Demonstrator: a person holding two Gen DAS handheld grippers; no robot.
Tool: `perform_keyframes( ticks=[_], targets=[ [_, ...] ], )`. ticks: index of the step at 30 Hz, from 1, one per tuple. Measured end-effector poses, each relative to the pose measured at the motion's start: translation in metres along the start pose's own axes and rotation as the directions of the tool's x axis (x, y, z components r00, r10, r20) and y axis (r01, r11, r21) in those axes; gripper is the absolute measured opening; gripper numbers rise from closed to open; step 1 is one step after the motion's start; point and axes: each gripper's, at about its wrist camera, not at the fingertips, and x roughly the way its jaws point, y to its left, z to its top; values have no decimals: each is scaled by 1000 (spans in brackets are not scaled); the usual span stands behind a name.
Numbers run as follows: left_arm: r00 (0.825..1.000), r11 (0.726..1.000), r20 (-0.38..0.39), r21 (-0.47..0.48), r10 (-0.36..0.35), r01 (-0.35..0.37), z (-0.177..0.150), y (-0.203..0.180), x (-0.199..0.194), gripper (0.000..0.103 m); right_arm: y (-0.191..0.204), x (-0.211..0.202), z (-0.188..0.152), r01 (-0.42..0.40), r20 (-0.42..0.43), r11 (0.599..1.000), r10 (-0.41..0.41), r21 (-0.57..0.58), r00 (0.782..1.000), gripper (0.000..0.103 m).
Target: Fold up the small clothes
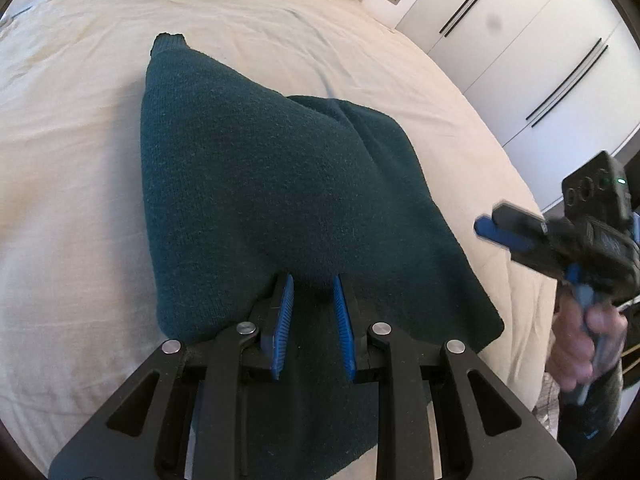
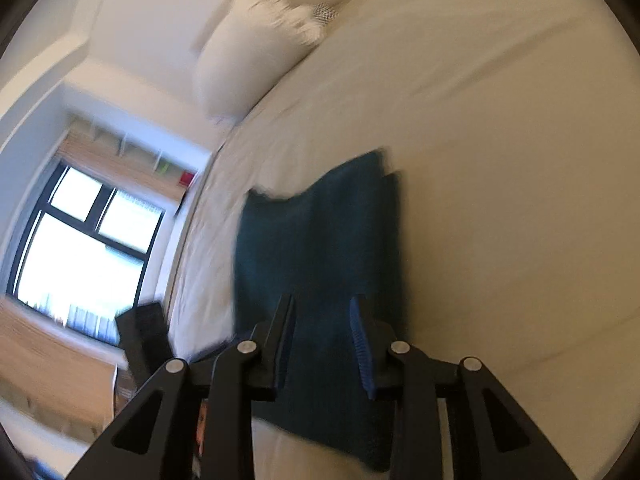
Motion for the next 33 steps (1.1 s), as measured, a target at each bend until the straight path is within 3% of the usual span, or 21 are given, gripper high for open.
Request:
perform_keyframes(
  ticks=[4, 7, 11, 14, 17, 21, 23, 25, 27, 28, 33],
  targets=[
    [1000, 1000, 3, 13, 14, -14, -1, -5, 1, 20, -11, 35, -17, 47, -93, 999, -45, 24, 995, 31],
    [1000, 1000, -2, 13, 5, -5, 0, -4, 1, 20, -27, 28, -23, 2, -63, 998, 2, 67, 998, 26],
    [1000, 1000, -4, 0, 6, -6, 4, -5, -7, 21, -28, 13, -27, 11, -38, 998, -9, 55, 999, 26],
    [997, 1000, 72, 10, 22, -23, 14, -12, -33, 21, -22, 5, -28, 13, -11, 999, -12, 40, 1000, 27],
    [990, 995, 125, 65, 68, -76, 37, -21, -45, 21, -11, 6, -21, -16, 15, 999, 15, 30, 1000, 36],
    [985, 985, 73, 63, 158, -163, 64, -8, -12, 21, 0, 12, -11, -6, 34, 1000, 6, -3, 999, 42],
    [987, 986, 24, 36, 162, -162, 62, 6, 10, 21, 0, 11, -6, 6, 47, 1000, -6, -5, 999, 44],
    [986, 986, 35, 37, 161, -162, 59, 11, 20, 21, -1, 8, 0, 21, 68, 1000, -21, -3, 997, 49],
    [984, 983, 53, 53, 171, -174, 57, 7, 23, 21, -5, 3, 6, 56, 95, 998, -57, 13, 994, 65],
    [983, 982, 52, 59, 176, -179, 56, 6, 24, 21, -7, 3, 9, 64, 105, 998, -66, 21, 992, 67],
    [981, 984, 97, 38, 168, -172, 53, 6, -4, 21, -11, 13, 26, 90, 102, 995, -93, 39, 990, 76]
  ],
)
